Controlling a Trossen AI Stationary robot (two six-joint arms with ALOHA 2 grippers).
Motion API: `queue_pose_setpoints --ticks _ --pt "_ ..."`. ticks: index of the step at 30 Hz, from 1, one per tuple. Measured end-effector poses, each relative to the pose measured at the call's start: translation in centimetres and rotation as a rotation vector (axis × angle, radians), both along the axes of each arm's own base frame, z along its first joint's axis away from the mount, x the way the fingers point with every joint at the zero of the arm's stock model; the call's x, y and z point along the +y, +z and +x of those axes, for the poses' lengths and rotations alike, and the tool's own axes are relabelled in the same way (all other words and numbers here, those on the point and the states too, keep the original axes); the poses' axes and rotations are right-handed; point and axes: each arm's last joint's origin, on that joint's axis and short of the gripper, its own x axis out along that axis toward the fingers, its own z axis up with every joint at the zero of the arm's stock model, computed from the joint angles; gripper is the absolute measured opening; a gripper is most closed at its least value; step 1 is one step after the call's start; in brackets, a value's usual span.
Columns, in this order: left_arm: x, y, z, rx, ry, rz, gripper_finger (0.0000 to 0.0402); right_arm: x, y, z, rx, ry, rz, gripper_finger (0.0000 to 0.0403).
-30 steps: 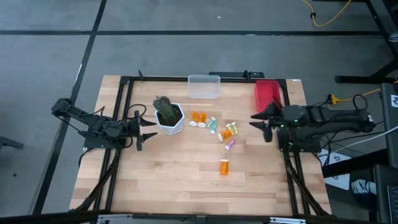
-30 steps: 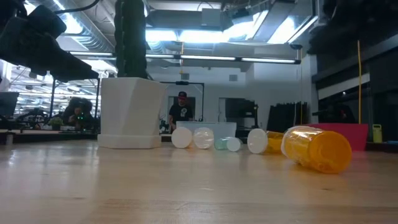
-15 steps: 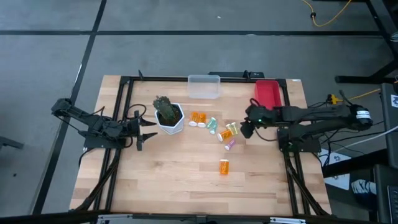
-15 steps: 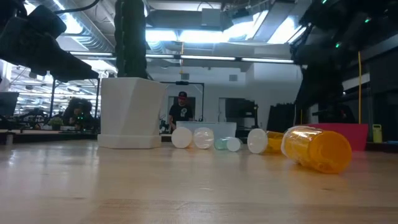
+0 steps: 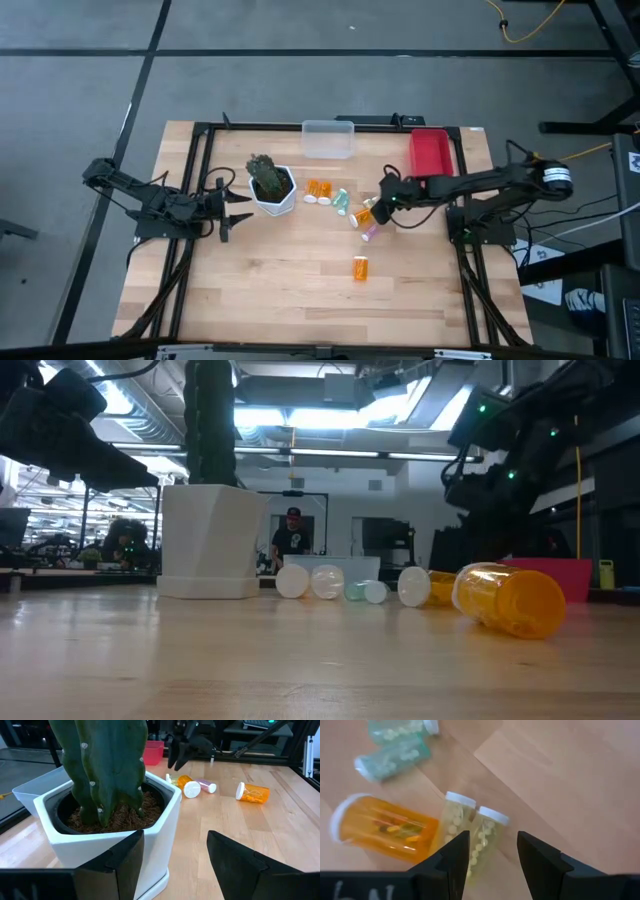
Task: Pick and place medicine bottles into bin by pill shape (circle, oval)
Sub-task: Put the small yellow pill bottle into the white bin
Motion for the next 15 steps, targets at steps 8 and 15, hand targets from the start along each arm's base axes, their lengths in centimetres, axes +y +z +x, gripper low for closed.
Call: queue_pose_setpoints --ticks 8,15 --pt "0.0 0.0 0.0 0.000 0.000 0.000 0.0212 -0.1 -1.5 0.5 0.047 -0.037 0.023 0.0167" --pt "0.0 0.0 0.0 0.000 0.000 0.000 0.0212 -0.1 -2.7 0.7 0.092 -0.043 0.034 0.0167"
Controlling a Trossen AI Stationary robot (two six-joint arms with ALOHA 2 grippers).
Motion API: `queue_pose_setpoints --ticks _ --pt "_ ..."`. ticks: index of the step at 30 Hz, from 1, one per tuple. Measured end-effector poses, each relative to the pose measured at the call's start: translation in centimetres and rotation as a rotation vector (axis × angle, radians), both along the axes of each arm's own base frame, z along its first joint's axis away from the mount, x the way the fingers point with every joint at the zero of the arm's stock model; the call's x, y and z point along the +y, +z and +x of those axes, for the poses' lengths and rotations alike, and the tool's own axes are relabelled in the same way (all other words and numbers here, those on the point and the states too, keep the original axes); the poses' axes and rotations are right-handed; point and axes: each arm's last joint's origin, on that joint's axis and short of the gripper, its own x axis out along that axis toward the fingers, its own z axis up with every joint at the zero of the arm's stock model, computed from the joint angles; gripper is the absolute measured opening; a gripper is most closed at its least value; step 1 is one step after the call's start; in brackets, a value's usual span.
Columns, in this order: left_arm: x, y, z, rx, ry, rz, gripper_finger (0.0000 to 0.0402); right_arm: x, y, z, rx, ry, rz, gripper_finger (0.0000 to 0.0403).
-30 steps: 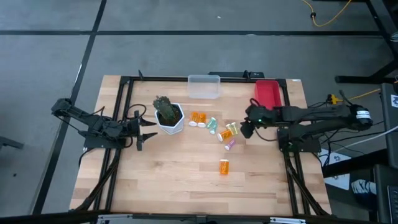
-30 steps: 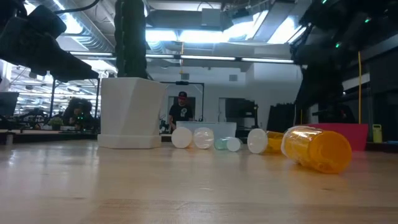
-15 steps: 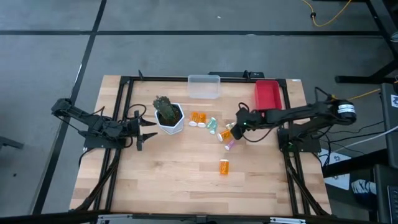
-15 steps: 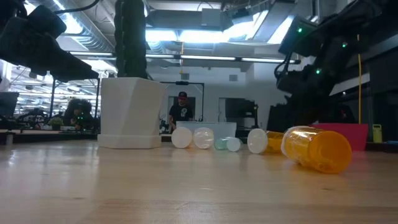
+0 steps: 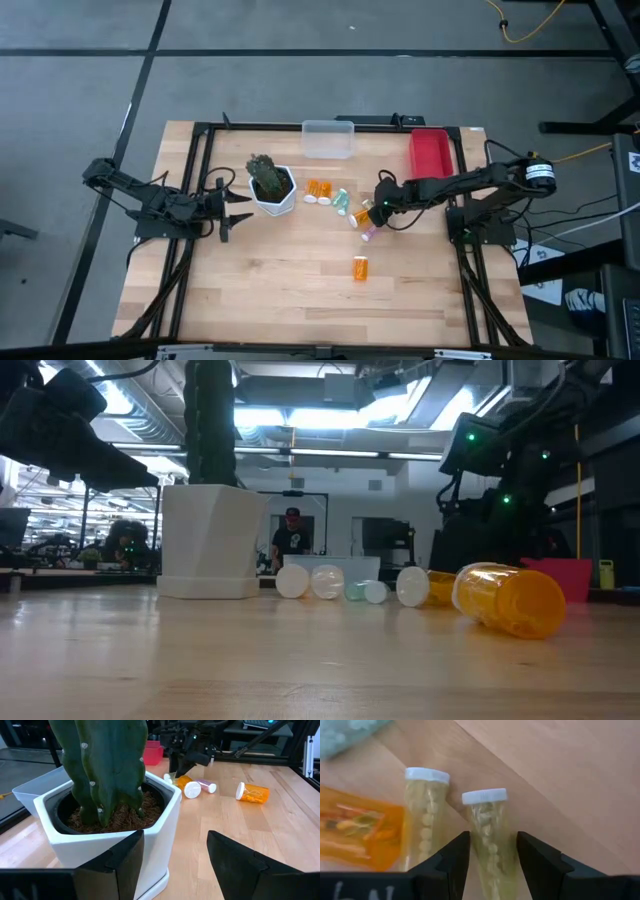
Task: Pick and place medicine bottles into bin by pill shape (circle, oval)
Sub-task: Put the small yellow pill bottle into the white bin
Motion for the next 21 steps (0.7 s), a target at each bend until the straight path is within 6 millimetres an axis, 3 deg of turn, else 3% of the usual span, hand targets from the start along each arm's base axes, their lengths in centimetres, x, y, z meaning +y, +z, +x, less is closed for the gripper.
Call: queue_pose_setpoints --ticks 11,21 --pt "0.00 0.00 0.00 0.000 0.000 0.000 0.0212 -0.01 -0.23 0.09 0.020 0.024 -0.015 0.0163" --pt "0.00 -0.01 0.00 0.000 0.000 0.000 0.0212 -0.07 -0.26 0.09 0.020 0.016 -0.033 0.0106"
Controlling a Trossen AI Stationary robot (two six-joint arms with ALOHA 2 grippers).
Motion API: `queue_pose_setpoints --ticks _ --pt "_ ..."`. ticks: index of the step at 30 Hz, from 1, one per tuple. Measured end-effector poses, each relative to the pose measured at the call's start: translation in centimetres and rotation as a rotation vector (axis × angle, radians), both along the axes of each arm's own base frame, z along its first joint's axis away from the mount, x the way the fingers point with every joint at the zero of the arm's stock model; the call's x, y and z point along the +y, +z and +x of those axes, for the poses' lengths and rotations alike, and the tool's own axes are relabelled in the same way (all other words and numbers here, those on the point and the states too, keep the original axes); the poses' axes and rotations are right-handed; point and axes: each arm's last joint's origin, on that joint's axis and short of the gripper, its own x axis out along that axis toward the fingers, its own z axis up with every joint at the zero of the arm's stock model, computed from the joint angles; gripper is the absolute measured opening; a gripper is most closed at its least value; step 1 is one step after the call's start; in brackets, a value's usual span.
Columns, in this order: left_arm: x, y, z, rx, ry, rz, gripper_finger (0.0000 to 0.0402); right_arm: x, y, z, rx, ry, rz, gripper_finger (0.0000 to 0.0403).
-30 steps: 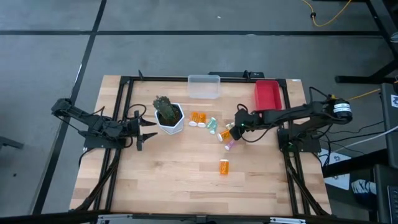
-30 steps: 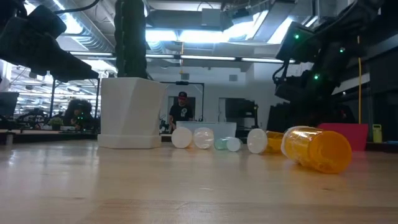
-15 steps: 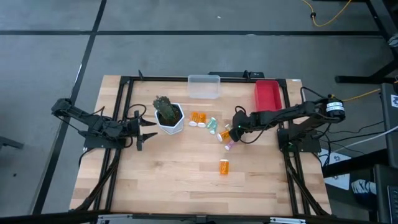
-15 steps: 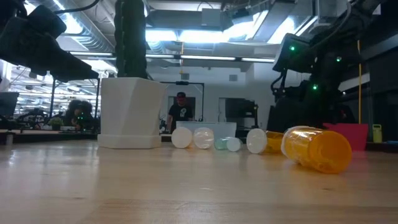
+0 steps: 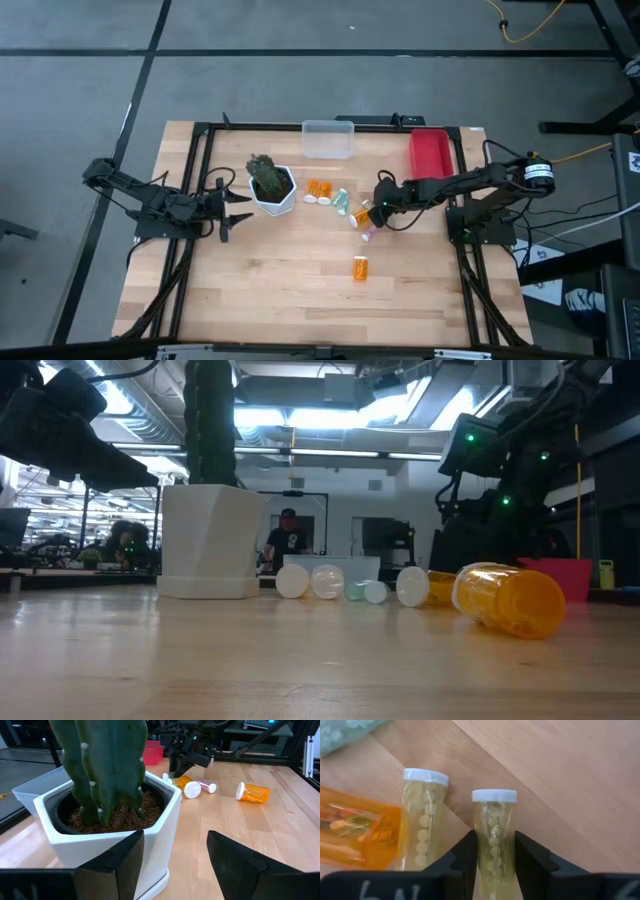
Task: Pick and place medicine bottles into bin by pill shape (circle, oval)
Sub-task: Put the small yellow pill bottle into the white bin
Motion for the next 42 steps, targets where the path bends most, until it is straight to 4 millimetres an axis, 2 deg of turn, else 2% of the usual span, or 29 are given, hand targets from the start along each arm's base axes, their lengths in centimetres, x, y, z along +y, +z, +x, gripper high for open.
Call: queue_pose_setpoints --ticks 7,11,16,25,30,35,42 --pt "0.0 0.0 0.0 0.000 0.000 0.000 0.0212 0.0 0.2 -0.1 0.003 0.023 -0.025 0.0107" --pt "0.0 0.0 0.0 0.000 0.000 0.000 0.0212 -0.2 1.3 -0.4 -0.016 0.026 -0.074 0.0101" --pt "0.0 0.0 0.0 0.000 0.000 0.000 0.0212 -0.4 4.0 -0.5 -0.022 -0.012 -0.170 0.0100" --pt "0.0 0.1 0.0 -0.009 0.000 -0.004 0.0212 -0.9 10.2 -1.0 -0.013 -0.054 -0.379 0.0100" --pt "0.0 0.5 0.1 -0.065 0.012 -0.079 0.0212 -1.3 12.8 -1.5 -0.016 -0.111 -0.482 0.0102" --pt "0.0 1.0 0.2 -0.126 0.050 -0.111 0.0212 -2.3 14.0 -1.4 -0.050 -0.115 -0.517 0.0103" --pt "0.4 2.3 0.2 -0.268 0.194 -0.146 0.0212 -4.0 14.4 -1.0 -0.093 -0.089 -0.497 0.0103"
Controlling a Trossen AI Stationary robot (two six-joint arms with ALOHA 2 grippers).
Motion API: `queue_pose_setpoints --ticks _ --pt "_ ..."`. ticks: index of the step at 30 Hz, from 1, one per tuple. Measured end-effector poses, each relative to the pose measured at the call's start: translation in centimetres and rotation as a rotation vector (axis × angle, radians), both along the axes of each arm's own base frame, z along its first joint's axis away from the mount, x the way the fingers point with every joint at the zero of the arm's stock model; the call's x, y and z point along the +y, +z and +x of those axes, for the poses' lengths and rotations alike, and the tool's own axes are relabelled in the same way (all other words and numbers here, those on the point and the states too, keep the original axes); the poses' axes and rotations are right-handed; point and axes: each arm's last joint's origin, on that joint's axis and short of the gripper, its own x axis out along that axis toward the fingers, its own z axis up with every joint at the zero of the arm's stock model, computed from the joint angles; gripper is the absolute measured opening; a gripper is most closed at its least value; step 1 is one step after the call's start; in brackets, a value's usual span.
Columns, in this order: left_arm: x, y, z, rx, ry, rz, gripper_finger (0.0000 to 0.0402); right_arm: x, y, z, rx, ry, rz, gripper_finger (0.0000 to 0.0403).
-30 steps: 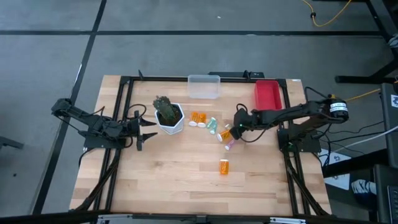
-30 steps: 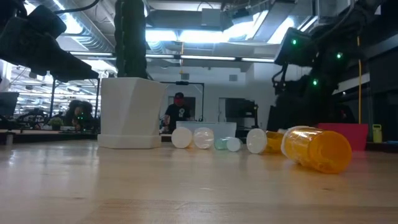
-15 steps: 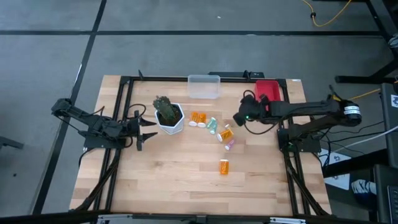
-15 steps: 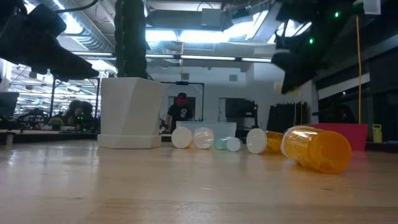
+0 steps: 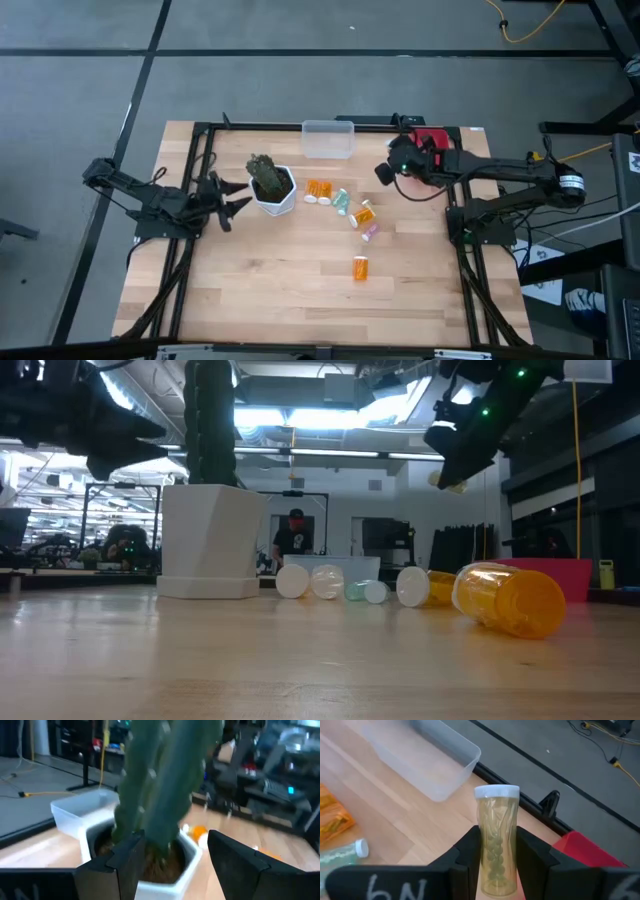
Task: Pick and place medicine bottles into bin by pill shape (circle, oval)
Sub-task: Put the small yellow pill bottle into the white bin
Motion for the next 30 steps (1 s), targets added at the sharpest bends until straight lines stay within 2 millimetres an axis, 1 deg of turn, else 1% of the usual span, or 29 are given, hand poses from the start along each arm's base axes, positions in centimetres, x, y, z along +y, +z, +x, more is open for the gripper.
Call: queue_pose_setpoints --ticks 4,10,13,16,18,21,23,26,30 --pt "-0.1 0.1 0.0 -0.010 -0.024 -0.004 0.0212 -0.8 0.0 -0.2 -0.005 -0.015 0.009 0.0103" --pt "-0.2 -0.6 0.0 0.076 -0.073 0.060 0.0212 -1.7 0.1 -0.4 -0.019 -0.039 0.024 0.0103" --pt "-0.2 -0.7 0.0 0.101 -0.074 0.096 0.0212 -2.5 0.4 0.2 -0.087 0.048 0.054 0.0103" --pt "-0.2 -0.7 0.0 0.101 -0.075 0.098 0.0212 -3.2 0.7 1.4 -0.185 0.204 0.079 0.0103" --pt "-0.2 -0.7 0.0 0.101 -0.075 0.098 0.0212 -3.7 0.8 2.5 -0.252 0.271 0.069 0.0103" --pt "-0.2 -0.7 0.0 0.101 -0.075 0.098 0.0212 -4.5 0.2 4.0 -0.290 0.300 0.034 0.0103" --pt "-0.2 -0.7 0.0 0.099 -0.075 0.096 0.0212 -5.0 -0.6 4.8 -0.275 0.310 0.017 0.0103" --pt "-0.2 -0.7 0.0 0.099 -0.075 0.096 0.0212 -5.9 -1.9 5.7 -0.260 0.304 0.014 0.0103" --pt "-0.2 -0.7 0.0 0.099 -0.075 0.096 0.0212 -7.2 -3.6 6.5 -0.262 0.277 0.041 0.0103"
